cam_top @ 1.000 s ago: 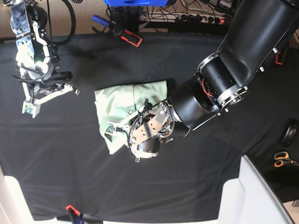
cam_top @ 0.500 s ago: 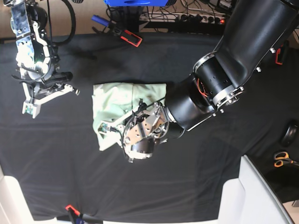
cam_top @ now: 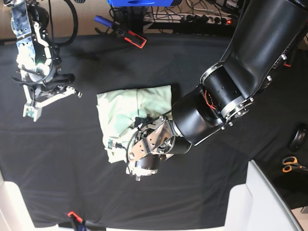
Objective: Fold the T-shirt properly
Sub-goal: 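Release the shirt and lift the left gripper away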
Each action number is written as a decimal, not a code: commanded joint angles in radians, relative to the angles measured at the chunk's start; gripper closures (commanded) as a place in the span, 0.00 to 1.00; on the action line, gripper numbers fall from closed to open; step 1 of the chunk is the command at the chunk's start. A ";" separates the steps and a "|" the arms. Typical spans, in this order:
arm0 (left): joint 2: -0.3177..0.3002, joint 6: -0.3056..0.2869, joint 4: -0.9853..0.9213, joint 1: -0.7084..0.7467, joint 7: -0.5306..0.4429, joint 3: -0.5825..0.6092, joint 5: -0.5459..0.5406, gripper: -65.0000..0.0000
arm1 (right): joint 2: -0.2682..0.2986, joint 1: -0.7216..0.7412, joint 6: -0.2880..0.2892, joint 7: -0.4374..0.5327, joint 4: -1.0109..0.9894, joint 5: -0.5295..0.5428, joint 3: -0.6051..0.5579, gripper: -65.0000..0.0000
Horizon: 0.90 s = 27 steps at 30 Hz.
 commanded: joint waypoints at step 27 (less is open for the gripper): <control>-0.121 0.019 1.030 0.644 0.398 -0.751 0.169 1.00 | -0.016 -0.021 0.133 0.022 0.018 -0.013 -0.081 1.00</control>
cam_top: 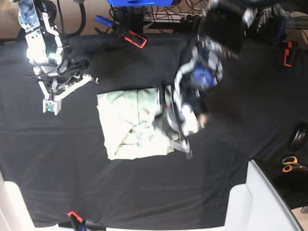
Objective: Fold the T-shirt properly
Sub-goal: 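Release the shirt and lift the left gripper away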
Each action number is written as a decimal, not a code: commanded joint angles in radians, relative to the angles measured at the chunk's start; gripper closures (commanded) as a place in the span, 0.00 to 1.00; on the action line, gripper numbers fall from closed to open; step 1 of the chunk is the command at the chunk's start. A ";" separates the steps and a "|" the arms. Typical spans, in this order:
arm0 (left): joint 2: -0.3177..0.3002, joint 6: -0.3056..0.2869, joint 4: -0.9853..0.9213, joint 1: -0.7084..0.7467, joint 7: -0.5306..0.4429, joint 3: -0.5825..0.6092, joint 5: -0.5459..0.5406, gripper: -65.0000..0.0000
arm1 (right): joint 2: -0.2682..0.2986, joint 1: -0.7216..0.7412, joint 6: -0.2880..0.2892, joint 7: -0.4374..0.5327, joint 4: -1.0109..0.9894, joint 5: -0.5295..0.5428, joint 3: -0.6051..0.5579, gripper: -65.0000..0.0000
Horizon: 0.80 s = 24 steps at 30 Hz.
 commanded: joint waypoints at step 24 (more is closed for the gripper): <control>0.038 0.005 -0.163 -0.111 -0.137 -0.378 0.057 0.92 | 0.009 0.021 0.034 0.011 0.019 -0.005 -0.155 1.00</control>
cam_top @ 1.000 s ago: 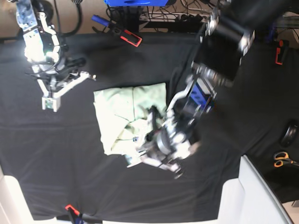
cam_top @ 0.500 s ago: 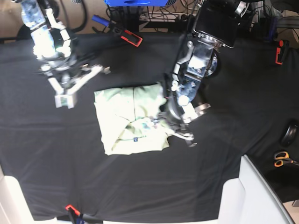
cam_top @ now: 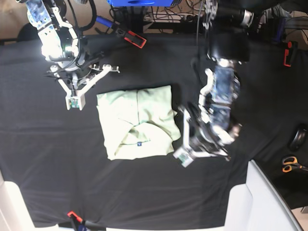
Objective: Fold the T-shirt properly
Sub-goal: 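Release the shirt and lift the left gripper away, then grasp the shirt's side edge with the left gripper and tuck it under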
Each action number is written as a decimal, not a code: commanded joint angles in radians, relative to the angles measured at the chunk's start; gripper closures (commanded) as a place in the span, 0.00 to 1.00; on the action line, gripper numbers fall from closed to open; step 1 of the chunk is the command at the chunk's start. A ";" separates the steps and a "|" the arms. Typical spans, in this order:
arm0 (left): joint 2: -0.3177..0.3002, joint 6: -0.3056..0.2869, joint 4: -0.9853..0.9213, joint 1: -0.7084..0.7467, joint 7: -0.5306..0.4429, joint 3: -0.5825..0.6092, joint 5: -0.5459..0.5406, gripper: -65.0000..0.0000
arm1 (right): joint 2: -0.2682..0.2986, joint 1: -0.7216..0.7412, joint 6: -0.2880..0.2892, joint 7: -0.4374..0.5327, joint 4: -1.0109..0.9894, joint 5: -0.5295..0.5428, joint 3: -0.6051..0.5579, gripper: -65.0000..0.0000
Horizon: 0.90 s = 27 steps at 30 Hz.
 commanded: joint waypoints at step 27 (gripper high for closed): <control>-0.032 0.007 -0.370 -0.123 -0.010 -0.243 -0.639 0.30 | 0.005 -0.010 0.000 0.012 0.019 -0.006 -0.003 1.00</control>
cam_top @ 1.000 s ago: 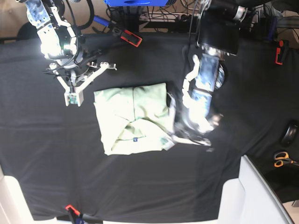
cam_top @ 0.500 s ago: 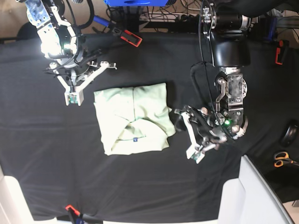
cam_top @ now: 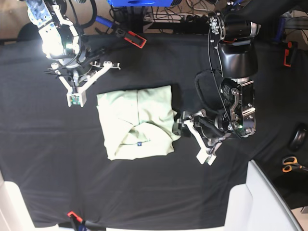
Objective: Fold the T-shirt properly
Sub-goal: 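Grasp the shirt's side edge with the left gripper and tuck it under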
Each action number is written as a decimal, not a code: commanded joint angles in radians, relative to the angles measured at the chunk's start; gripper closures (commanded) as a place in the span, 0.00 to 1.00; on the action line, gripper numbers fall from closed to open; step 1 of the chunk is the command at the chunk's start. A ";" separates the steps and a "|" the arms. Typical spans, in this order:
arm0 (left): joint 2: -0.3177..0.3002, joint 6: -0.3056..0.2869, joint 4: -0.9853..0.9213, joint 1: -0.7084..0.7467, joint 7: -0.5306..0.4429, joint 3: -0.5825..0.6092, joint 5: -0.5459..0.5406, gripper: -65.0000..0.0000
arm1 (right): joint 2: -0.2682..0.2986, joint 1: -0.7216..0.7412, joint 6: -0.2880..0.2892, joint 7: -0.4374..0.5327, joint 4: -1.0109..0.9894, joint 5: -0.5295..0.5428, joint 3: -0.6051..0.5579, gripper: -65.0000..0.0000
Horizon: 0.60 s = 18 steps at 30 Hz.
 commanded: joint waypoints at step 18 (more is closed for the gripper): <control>0.012 0.001 -0.237 -0.112 -0.136 0.006 -0.021 0.30 | 0.003 0.004 0.000 0.014 0.019 -0.006 0.002 1.00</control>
